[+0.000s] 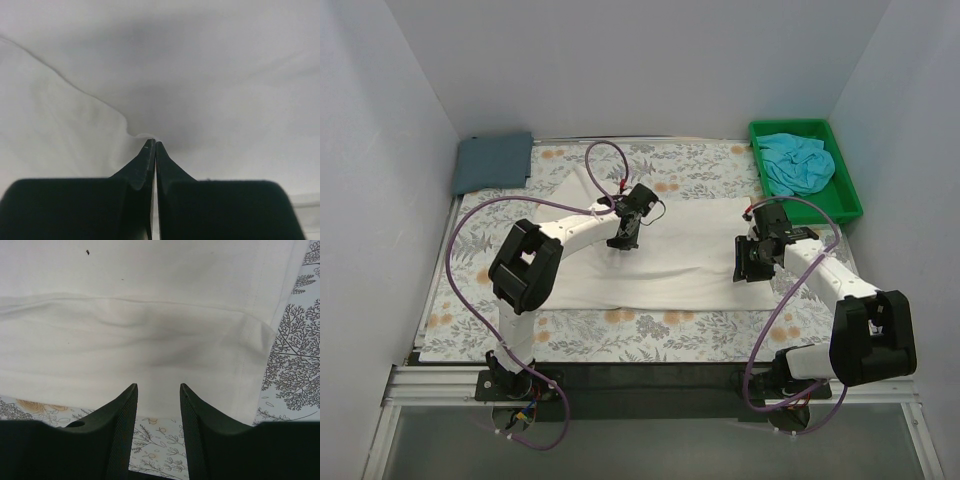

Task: Fold and stack the t-shirts
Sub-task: Fold the tshirt

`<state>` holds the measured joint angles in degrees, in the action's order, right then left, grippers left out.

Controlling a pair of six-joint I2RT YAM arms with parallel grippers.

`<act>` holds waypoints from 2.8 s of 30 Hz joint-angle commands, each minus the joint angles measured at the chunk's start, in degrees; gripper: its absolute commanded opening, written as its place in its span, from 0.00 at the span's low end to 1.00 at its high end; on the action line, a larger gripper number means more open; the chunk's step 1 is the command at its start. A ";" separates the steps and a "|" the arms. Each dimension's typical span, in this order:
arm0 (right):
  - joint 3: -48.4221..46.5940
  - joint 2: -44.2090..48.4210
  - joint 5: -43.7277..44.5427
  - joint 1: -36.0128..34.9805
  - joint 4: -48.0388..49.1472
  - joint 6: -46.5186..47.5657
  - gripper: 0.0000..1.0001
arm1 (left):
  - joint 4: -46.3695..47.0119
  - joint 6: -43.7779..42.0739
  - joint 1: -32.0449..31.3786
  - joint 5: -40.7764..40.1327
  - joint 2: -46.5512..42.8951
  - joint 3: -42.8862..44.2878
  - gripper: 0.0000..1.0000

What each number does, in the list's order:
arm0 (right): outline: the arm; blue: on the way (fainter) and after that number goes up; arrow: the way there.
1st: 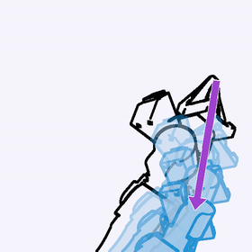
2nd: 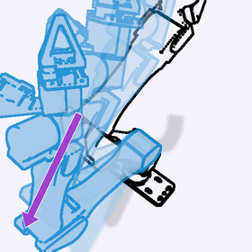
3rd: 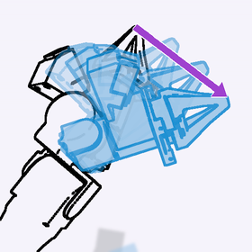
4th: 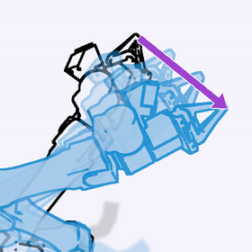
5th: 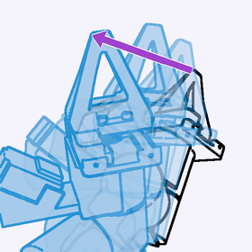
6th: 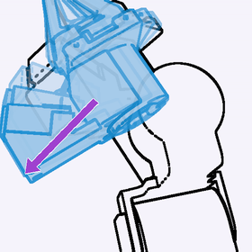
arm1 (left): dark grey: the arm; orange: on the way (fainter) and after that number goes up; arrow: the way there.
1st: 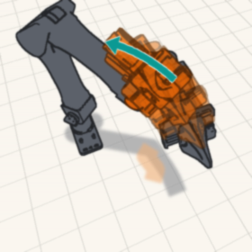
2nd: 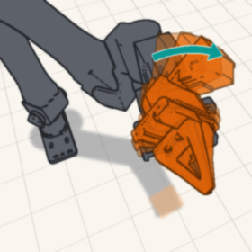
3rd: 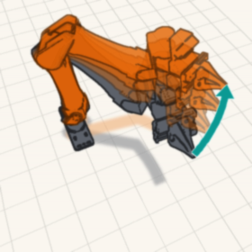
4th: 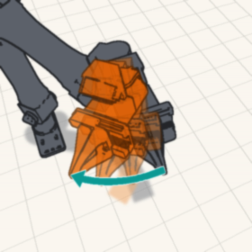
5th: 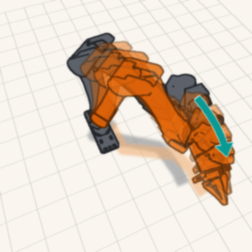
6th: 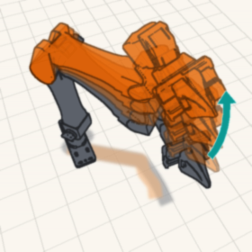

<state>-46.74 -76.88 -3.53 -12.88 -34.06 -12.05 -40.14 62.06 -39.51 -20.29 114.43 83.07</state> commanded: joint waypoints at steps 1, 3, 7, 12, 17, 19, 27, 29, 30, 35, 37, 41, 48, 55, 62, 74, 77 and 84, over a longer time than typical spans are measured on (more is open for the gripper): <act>0.68 1.73 0.98 -0.30 1.02 -0.34 0.40 | -1.60 3.75 -0.04 -7.20 -2.64 3.14 0.00; 0.86 1.91 1.07 -0.21 1.02 -0.34 0.40 | -2.13 4.82 -0.04 -8.79 -2.46 3.68 0.00; 1.12 2.17 1.25 -0.30 1.02 -0.25 0.40 | -1.17 6.23 0.04 -10.20 -2.72 4.21 0.00; 1.30 2.44 1.16 -0.21 1.02 -0.34 0.40 | 0.41 6.67 0.22 -10.73 -2.90 4.91 0.00; 1.57 2.70 1.42 -0.21 1.02 -0.25 0.40 | 1.56 7.02 0.66 -11.34 -1.76 5.35 0.00; 1.74 2.70 1.51 -0.21 1.10 -0.43 0.40 | 1.99 7.46 1.01 -11.43 -1.05 5.17 0.00; 1.65 2.88 2.03 -0.21 1.19 -1.04 0.40 | 1.56 9.30 1.19 -11.17 0.44 5.26 0.22; 1.30 3.23 3.26 -0.12 1.11 -0.95 0.40 | 0.42 10.00 1.36 -11.43 -0.17 5.09 0.36; 1.21 3.49 3.27 -0.21 1.19 -0.95 0.40 | 0.07 10.27 1.54 -11.43 -0.70 4.83 0.39; 0.78 2.62 3.00 -0.21 1.37 -1.22 0.41 | -0.99 12.03 3.47 -10.12 -7.88 0.80 0.60; 0.86 2.09 3.18 -0.04 1.81 -1.48 0.40 | -1.52 13.43 5.39 -9.59 -10.62 -1.05 0.60; 1.65 1.39 3.27 1.02 2.95 -1.74 0.40 | -1.08 15.37 11.28 -7.57 -18.26 -9.22 0.60; 4.11 -0.46 2.13 6.29 5.14 -2.71 0.39 | 2.70 16.16 24.64 -1.42 -26.89 -25.84 0.51; 9.12 -1.96 -0.07 11.65 6.91 -4.38 0.39 | 4.29 19.49 35.27 2.80 -29.35 -36.04 0.44; 13.17 0.77 0.01 20.00 4.97 -4.39 0.38 | 0.85 19.94 43.29 4.03 -36.38 -41.67 0.42; 9.30 2.00 -2.71 19.92 2.60 -1.83 0.39 | 13.58 3.98 37.05 19.84 -37.11 -28.76 0.64; 9.30 2.00 -2.62 19.83 2.60 -1.57 0.39 | 16.75 -1.48 33.19 22.31 -31.93 -25.33 0.60; 9.21 1.21 -2.62 19.83 2.69 -1.39 0.38 | 17.90 -4.85 27.21 21.44 -19.18 -16.37 0.42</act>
<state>-36.64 -75.05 -8.51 6.48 -28.51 -14.76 -23.73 60.64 -11.57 0.64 92.49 63.00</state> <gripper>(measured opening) 0.385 0.443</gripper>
